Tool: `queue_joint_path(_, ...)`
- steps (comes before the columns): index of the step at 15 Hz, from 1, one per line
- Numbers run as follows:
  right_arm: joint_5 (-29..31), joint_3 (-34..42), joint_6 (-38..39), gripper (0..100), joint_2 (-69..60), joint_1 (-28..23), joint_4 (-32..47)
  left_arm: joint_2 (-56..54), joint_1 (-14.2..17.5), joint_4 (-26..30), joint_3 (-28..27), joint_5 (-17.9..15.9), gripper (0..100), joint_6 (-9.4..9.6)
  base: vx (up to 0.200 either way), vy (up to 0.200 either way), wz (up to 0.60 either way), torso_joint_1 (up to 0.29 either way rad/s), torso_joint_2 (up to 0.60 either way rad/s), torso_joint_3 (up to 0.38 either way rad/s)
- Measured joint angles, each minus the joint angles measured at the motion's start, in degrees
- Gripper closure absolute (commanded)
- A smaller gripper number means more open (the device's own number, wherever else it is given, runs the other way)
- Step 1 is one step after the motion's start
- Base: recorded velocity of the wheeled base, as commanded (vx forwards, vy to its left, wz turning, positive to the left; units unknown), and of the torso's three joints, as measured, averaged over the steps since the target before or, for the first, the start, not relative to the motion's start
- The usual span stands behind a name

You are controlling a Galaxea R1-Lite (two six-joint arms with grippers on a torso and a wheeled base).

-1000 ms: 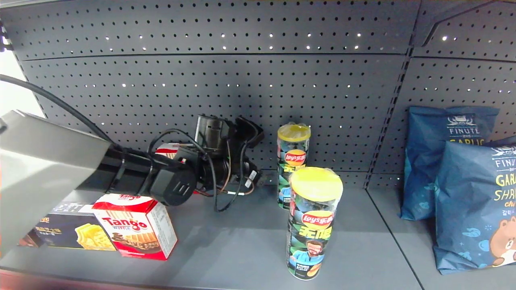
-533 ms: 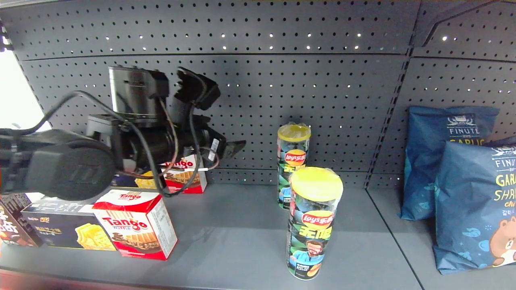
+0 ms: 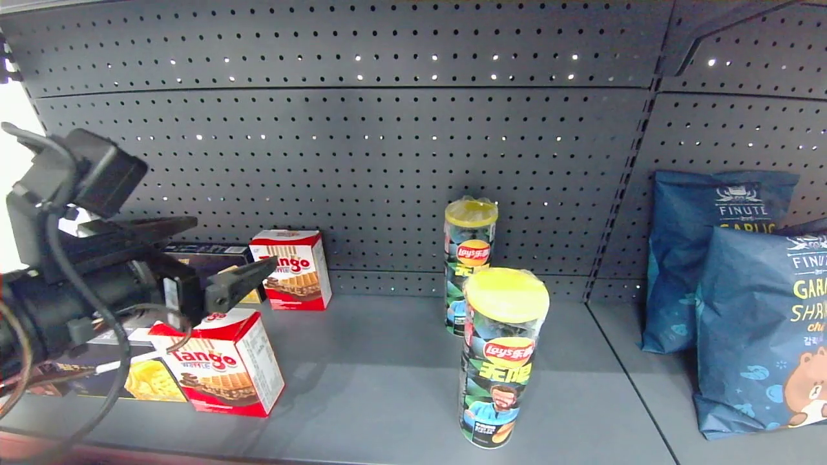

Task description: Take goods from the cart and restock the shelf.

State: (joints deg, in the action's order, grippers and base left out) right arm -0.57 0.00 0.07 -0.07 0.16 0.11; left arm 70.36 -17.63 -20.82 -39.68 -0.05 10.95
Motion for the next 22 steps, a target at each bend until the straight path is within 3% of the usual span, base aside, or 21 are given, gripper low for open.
queue_joint_path(3,0.2,-1.4,-1.1,0,0.4,-0.2,0.1,-8.2,0.6,0.3,6.9,0.3,0,-0.59,0.0,0.0,0.0,0.0,0.0,0.0)
queue_joint_path(7,-2.3,-16.7,-2.5,0,13.6,1.7,-0.2,-13.3,0.4,-0.3,9.8,0.0,0,-0.74,0.0,0.0,0.0,0.0,0.0,0.0)
queue_joint_path(10,-4.3,-24.9,-5.2,0,31.2,12.5,-2.5,-14.1,0.4,-0.3,10.1,0.0,0,-1.49,0.0,0.0,0.0,0.0,0.0,0.0)
queue_joint_path(14,0.2,-28.6,-6.1,0,53.1,30.5,-12.7,-14.1,0.7,-0.3,9.6,0.0,0,-1.56,0.0,0.0,0.0,0.0,0.0,0.0)
queue_joint_path(17,2.5,-28.1,-6.1,0,65.8,36.5,-20.6,-14.1,0.8,-0.3,9.0,0.0,0,-1.56,0.0,0.0,0.0,0.0,0.0,0.0)
queue_joint_path(22,4.8,-28.5,-6.1,0,77.3,37.6,-21.5,-14.0,0.8,-0.3,7.2,0.0,0,-1.49,0.0,0.0,0.0,0.0,0.0,0.0)
